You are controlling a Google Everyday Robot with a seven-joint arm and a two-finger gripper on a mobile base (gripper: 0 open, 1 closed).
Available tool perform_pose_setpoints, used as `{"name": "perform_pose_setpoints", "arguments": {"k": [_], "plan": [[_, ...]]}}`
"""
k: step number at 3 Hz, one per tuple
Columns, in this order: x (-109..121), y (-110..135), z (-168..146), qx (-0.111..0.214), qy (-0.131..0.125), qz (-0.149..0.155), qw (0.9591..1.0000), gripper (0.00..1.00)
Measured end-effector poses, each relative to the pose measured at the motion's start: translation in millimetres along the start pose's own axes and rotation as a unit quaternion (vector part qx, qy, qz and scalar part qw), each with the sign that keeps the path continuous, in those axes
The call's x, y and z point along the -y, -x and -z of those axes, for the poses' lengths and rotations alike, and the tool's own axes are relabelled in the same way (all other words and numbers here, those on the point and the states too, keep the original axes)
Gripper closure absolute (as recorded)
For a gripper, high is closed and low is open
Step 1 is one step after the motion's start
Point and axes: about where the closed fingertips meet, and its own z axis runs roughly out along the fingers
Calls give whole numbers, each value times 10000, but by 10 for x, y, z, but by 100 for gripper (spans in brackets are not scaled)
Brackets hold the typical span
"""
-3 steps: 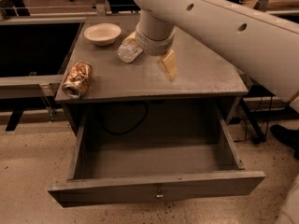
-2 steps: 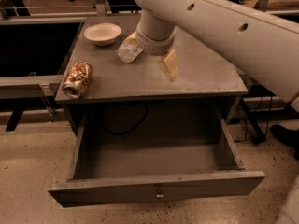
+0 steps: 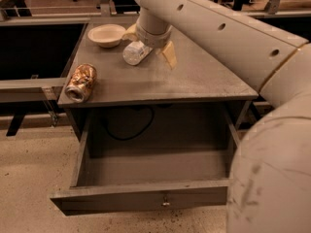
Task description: Place blue plastic bottle into top drawer
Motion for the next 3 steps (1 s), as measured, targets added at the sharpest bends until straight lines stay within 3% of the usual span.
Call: {"name": "perform_pose_setpoints", "arguments": {"k": [1,2,3], "plan": [[207,-257,-146,-128,-254,254,9993,0],[410,-369,-296,-145,-245,509,9983,0],[565,-343,-520,133,-50,572,9983,0]]}}
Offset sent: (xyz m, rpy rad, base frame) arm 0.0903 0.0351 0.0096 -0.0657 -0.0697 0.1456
